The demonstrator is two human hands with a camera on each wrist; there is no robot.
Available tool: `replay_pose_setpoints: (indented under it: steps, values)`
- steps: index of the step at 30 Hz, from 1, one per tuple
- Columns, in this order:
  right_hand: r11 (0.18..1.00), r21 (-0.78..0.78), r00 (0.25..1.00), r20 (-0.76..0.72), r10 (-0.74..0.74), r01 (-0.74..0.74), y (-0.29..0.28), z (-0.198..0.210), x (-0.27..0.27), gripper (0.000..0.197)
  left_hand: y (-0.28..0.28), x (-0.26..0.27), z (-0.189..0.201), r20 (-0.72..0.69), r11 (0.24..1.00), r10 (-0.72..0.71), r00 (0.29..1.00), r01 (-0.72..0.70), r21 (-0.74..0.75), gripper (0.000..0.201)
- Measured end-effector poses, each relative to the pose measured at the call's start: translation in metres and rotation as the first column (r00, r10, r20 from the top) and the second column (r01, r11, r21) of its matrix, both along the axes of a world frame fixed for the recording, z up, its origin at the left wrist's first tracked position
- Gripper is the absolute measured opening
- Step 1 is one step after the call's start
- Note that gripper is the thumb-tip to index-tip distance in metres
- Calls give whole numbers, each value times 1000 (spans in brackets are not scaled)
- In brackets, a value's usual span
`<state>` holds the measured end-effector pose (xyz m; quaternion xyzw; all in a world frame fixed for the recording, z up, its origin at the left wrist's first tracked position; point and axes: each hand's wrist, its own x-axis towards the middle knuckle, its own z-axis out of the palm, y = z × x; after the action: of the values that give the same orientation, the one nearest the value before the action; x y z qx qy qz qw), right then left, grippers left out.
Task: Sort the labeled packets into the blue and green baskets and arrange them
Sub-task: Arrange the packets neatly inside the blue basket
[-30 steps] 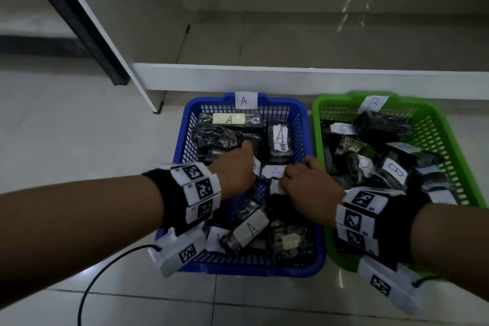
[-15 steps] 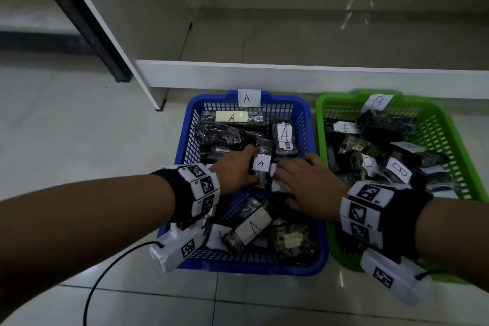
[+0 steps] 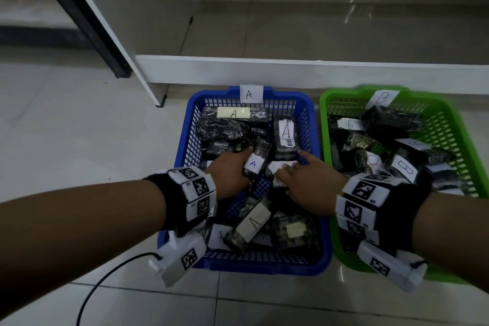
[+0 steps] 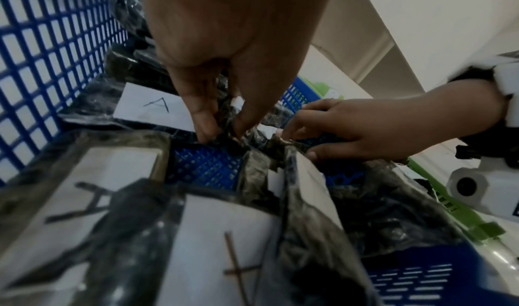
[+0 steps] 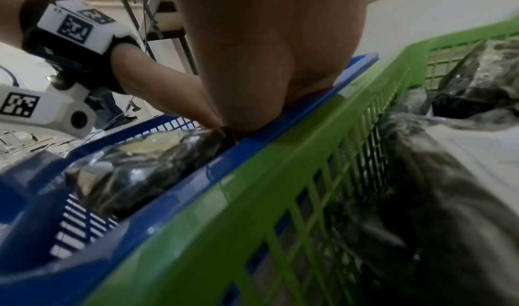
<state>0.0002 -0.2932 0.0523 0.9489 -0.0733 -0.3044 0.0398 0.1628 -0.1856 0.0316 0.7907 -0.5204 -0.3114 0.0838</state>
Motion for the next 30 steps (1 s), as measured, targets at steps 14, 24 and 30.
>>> replay_pose_setpoints:
  steps: [14, 24, 30]
  values:
    - [996, 83, 989, 137, -50, 39, -6, -7, -7, 41, -6, 2, -16, 79, 997, -72, 994, 70, 31, 81]
    - [988, 25, 971, 185, -153, 151, -18, -5, 14, 26, 16, -5, -14, -125, 974, 140, 982, -159, -162, 71]
    - [988, -70, 984, 119, -132, 141, -14, -11, 18, 23, 17, -4, -11, -124, 980, 140, 982, -155, -121, 60]
